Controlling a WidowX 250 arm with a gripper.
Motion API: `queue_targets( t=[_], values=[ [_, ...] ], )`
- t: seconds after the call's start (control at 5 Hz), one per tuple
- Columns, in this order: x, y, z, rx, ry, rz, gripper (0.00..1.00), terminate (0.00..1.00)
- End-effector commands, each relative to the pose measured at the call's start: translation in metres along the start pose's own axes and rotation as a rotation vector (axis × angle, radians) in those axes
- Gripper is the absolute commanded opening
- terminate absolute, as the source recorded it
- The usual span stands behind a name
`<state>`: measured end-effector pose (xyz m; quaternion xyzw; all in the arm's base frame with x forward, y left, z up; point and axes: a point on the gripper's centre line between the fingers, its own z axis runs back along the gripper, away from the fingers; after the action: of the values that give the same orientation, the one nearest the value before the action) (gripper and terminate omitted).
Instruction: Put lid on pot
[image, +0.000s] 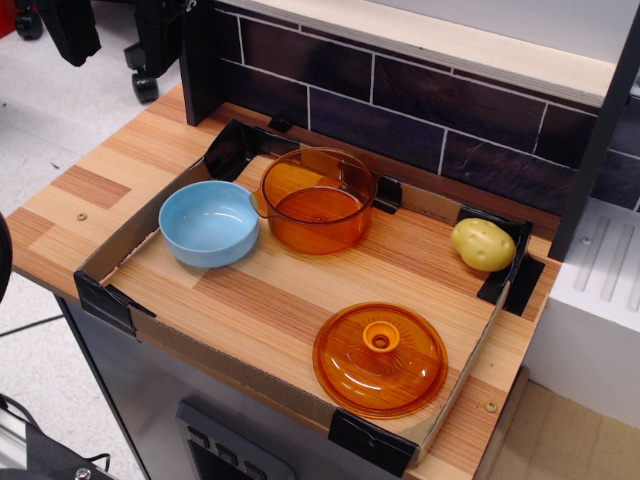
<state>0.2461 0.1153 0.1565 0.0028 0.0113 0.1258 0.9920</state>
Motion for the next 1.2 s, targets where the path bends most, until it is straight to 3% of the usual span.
queue_targets(
  t=[0.0,0.2,0.4,0.6,0.8,1.0],
  values=[
    [0.000,0.000,0.000,0.000,0.000,0.000,1.00,0.00],
    [-0.002,-0.016,-0.002,0.023,0.081,-0.052,1.00,0.00],
    [-0.007,-0.035,-0.002,0.037,0.118,-0.062,1.00,0.00],
    [-0.017,-0.056,0.002,0.025,0.045,-0.059,1.00,0.00],
    [-0.027,-0.076,0.003,-0.028,0.001,-0.087,1.00,0.00],
    [-0.036,-0.094,-0.005,-0.024,-0.015,-0.122,1.00,0.00]
  ],
)
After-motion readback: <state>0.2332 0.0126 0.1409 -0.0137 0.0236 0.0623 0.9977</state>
